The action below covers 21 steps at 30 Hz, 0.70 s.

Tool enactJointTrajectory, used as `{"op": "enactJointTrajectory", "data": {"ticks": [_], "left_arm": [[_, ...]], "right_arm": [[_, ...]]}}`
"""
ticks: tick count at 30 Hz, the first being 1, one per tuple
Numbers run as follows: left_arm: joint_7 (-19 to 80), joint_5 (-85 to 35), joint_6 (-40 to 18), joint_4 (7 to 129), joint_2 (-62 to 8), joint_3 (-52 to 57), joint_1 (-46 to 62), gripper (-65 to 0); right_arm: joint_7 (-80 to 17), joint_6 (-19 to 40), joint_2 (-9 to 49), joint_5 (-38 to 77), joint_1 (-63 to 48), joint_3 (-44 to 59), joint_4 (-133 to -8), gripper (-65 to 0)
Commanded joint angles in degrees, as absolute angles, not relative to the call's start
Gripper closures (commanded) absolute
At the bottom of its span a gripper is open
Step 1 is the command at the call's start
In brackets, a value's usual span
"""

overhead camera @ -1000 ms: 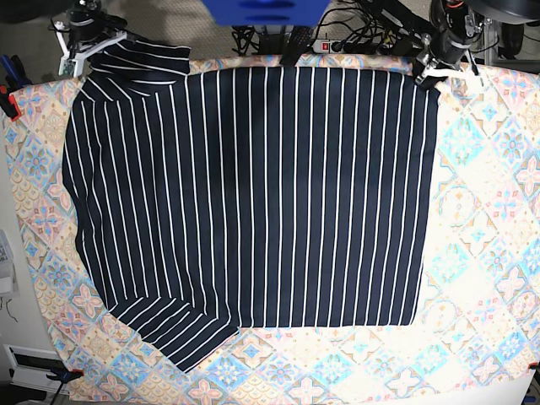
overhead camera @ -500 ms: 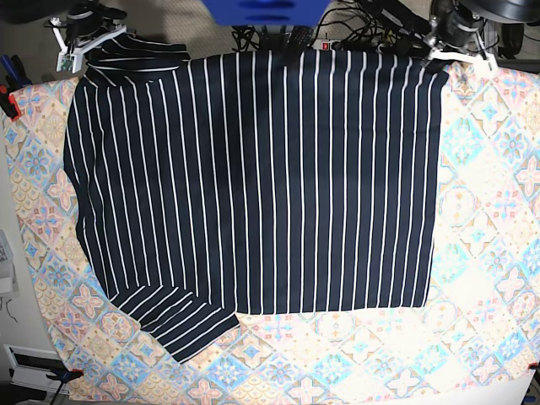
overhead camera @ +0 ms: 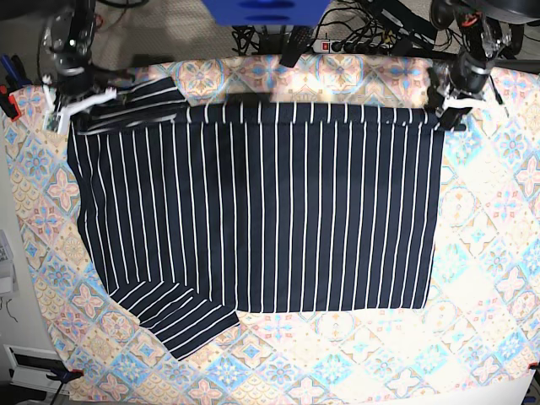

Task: Fold the T-shirt properly
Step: 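Lower both grippers and release the shirt edge onto the shirt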

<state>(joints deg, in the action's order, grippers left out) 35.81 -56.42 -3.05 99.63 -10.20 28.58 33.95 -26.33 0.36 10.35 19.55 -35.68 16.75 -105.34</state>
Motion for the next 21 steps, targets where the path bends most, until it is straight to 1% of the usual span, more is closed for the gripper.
{"op": "enactJointTrajectory", "data": {"ticks": [1,6,14,21], "left_arm": [[34.3,-56.3,-3.3,100.4,-10.9,28.9,32.9,0.0],[34.3,-52.6,-3.2,100.4,-10.9,28.8,27.2,0.0],[34.3,-45.4,-3.2,99.3,-9.6,28.7,18.9,0.0],[34.0,-42.9,-3.4,90.1,-9.6,27.3,12.1,0.0]], "right_arm": [[-24.8,-0.1,10.9,19.1,-34.9,17.1,-106.1,0.0],[-24.9,-0.1,10.9,19.2,-30.1,17.0,-103.7,0.0],[-24.8,-0.1,10.9,19.2,-21.6,17.0,-94.6,0.0],[-24.3,-0.1,11.0,19.0,-13.9,13.1,-87.5,0.0]]}}
